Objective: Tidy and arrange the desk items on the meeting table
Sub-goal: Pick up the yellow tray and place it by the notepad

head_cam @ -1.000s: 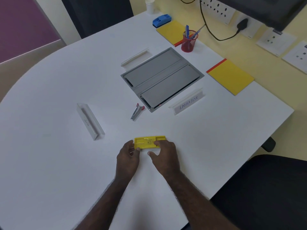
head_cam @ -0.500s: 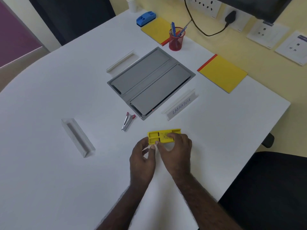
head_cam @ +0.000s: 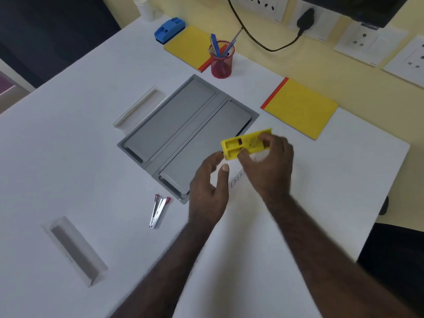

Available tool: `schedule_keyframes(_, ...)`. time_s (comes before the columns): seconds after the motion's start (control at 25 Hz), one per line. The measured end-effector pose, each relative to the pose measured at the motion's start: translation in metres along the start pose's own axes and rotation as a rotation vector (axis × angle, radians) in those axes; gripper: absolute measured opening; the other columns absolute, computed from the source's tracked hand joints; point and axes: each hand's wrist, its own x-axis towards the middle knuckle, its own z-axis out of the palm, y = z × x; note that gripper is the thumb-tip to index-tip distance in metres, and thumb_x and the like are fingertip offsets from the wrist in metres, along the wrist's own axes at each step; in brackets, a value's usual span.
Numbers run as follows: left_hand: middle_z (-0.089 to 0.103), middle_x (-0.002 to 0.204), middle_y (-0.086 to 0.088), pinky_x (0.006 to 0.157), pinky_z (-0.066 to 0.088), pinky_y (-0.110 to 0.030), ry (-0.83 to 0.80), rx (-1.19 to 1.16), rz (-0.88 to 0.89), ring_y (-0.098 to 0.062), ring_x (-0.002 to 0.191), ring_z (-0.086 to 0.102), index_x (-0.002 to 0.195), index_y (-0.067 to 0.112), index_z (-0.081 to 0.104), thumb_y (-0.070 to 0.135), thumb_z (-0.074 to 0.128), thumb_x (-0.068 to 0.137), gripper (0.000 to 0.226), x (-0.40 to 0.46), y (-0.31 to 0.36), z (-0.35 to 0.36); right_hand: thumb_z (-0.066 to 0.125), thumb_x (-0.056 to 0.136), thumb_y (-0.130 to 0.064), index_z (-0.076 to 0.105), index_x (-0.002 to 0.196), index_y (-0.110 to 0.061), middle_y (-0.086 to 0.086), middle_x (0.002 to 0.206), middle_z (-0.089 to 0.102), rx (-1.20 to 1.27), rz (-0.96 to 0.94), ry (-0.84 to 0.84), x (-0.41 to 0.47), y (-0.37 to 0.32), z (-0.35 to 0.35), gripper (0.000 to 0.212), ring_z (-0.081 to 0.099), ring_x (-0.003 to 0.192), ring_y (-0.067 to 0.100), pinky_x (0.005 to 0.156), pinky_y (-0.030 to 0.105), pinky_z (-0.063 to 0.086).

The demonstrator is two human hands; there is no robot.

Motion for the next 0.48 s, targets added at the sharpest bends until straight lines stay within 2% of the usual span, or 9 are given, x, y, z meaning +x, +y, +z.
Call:
schedule_keyframes(0.08,0.066,0.141,-0.001,0.109,0.052,-0.043,-0.019,0.156,0.002,-0.017,0.132,0.06,0.14,0.015,0.062,0.027,0.057,0.108,0.034,0.024,-0.024,0.004,0.078,0.079,-0.039,0.07,0.113,-0.006,0.012,0.107,0.07,0.003,-0.042,-0.018,0.04,0.013,0.016,0.048,0.062,0.101,0.033,0.091,0.041,0.051)
schedule_keyframes(0.24,0.053,0.155,-0.015,0.124,0.035,-0.048,-0.107,0.416,0.026,-0.031,0.148,0.045,0.147,0.004,0.055,0.015,0.055,0.108,0.041,0.045,-0.082,-0.005,0.075,0.079,-0.04,0.072,0.115,-0.005,0.013,0.111,0.071,-0.019,-0.126,-0.141,0.118,0.045,0.043,0.051,0.064,0.105,0.036,0.095,0.039,0.047)
schedule_keyframes(0.36,0.04,0.165,-0.014,0.132,0.019,-0.045,-0.109,0.539,-0.023,-0.029,0.158,0.028,0.152,0.005,0.049,0.018,0.053,0.108,0.046,0.047,-0.109,-0.004,0.076,0.078,-0.04,0.071,0.119,-0.005,0.015,0.115,0.071,-0.073,-0.143,-0.265,0.161,0.068,0.061,0.054,0.063,0.113,0.036,0.099,0.039,0.046)
schedule_keyframes(0.48,0.04,0.164,-0.016,0.132,0.018,-0.046,-0.081,0.635,0.051,-0.028,0.159,0.027,0.151,0.003,0.051,0.016,0.054,0.108,0.045,0.046,-0.12,0.004,0.081,0.079,-0.034,0.072,0.122,-0.004,0.017,0.119,0.07,-0.093,-0.153,-0.362,0.195,0.084,0.078,0.053,0.063,0.118,0.036,0.102,0.039,0.047)
